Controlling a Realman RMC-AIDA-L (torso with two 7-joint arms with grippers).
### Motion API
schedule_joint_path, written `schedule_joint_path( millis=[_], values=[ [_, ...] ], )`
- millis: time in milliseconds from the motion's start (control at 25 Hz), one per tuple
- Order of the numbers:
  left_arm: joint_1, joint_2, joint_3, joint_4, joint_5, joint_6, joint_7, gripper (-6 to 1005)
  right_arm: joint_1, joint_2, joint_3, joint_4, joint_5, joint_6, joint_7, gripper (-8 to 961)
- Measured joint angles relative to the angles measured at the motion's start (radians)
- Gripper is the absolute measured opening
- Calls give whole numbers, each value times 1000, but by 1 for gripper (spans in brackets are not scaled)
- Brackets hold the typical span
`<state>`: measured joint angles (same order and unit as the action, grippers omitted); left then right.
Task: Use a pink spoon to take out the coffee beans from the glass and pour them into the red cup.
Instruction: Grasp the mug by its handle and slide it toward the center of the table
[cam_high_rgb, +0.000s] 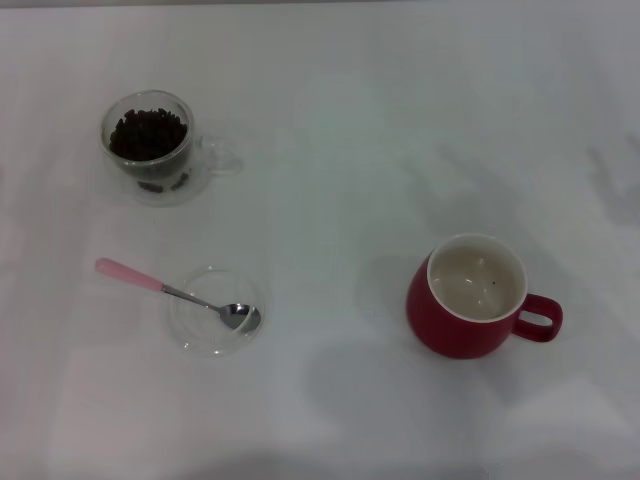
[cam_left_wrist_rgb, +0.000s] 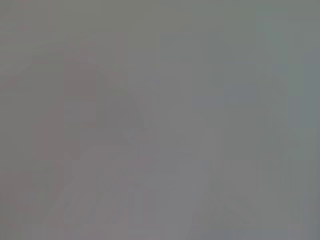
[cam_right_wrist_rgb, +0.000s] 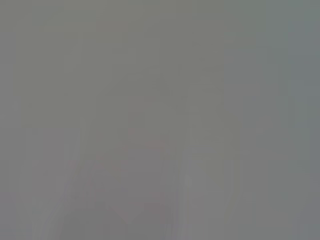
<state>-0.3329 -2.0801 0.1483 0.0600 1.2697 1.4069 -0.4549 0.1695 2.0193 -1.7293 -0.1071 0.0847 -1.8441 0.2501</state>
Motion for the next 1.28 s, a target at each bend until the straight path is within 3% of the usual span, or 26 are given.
schedule_joint_path(
  millis=[640, 880, 1280],
  values=[
    [11, -2, 5, -1, 1, 0, 11, 610, -11, -6, -21, 35, -19, 7, 73, 539],
    [17, 0, 5, 4, 2, 9, 13, 610, -4, -19, -79, 125, -130, 9, 130, 539],
    [18, 2, 6, 7, 6, 9, 14, 610, -28, -41, -91, 258, -305, -61, 146, 540]
  ],
)
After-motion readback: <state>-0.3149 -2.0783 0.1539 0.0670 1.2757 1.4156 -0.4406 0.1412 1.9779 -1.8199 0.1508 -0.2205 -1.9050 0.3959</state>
